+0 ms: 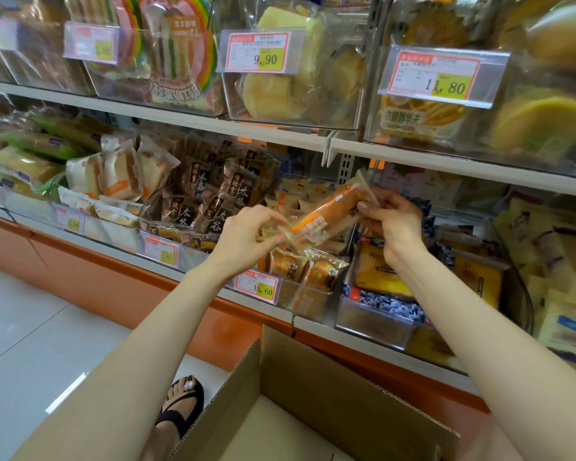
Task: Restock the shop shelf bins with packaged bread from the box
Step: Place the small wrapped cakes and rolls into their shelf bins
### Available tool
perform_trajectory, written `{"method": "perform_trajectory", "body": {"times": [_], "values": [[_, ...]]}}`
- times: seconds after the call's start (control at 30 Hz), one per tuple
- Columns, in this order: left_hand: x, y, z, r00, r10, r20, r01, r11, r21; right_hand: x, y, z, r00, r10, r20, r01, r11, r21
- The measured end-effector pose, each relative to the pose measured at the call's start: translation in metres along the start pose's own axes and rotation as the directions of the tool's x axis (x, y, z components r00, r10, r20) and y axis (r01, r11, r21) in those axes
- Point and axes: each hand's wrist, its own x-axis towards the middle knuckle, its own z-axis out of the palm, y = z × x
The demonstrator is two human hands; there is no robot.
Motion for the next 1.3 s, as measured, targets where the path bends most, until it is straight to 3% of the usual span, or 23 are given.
{"method": "perform_trajectory", "body": {"times": [0.3, 0.57, 0.73, 0.83, 0.97, 1.13, 1.23, 1.3], "values": [[0.000, 0.001, 0.005, 1.000, -0.003, 0.026, 0.003, 1.000, -0.002, -0.009, 0.006, 0.003, 0.975, -0.122, 0.183, 0.143, 0.984, -0.106], [0.003, -0.001, 0.010, 1.000, -0.020, 0.018, 0.019, 0.998, 0.055, -0.013, 0.011, 0.019, 0.955, -0.161, 0.251, 0.217, 0.952, -0.216], [0.008, 0.006, 0.007, 0.990, 0.115, -0.079, -0.104, 0.986, 0.130, -0.015, 0.014, 0.027, 0.927, -0.141, 0.349, 0.249, 0.925, -0.287], [0.009, 0.011, 0.006, 0.991, 0.128, -0.038, -0.117, 0.970, 0.214, -0.017, 0.015, 0.028, 0.903, -0.116, 0.414, 0.246, 0.929, -0.277], [0.008, 0.011, 0.006, 0.998, 0.050, 0.030, -0.056, 0.967, 0.250, -0.017, 0.012, 0.027, 0.907, -0.113, 0.405, 0.243, 0.927, -0.284], [0.008, 0.009, 0.004, 0.981, 0.123, -0.149, -0.099, 0.982, 0.161, -0.016, 0.015, 0.030, 0.922, -0.090, 0.376, 0.242, 0.894, -0.377], [0.010, 0.002, 0.010, 0.975, 0.171, -0.141, -0.121, 0.943, 0.309, -0.016, 0.024, 0.031, 0.917, -0.036, 0.398, 0.243, 0.841, -0.483], [0.009, -0.003, 0.016, 0.990, 0.119, -0.072, -0.086, 0.931, 0.355, -0.016, 0.029, 0.030, 0.914, -0.021, 0.405, 0.255, 0.807, -0.532]]}}
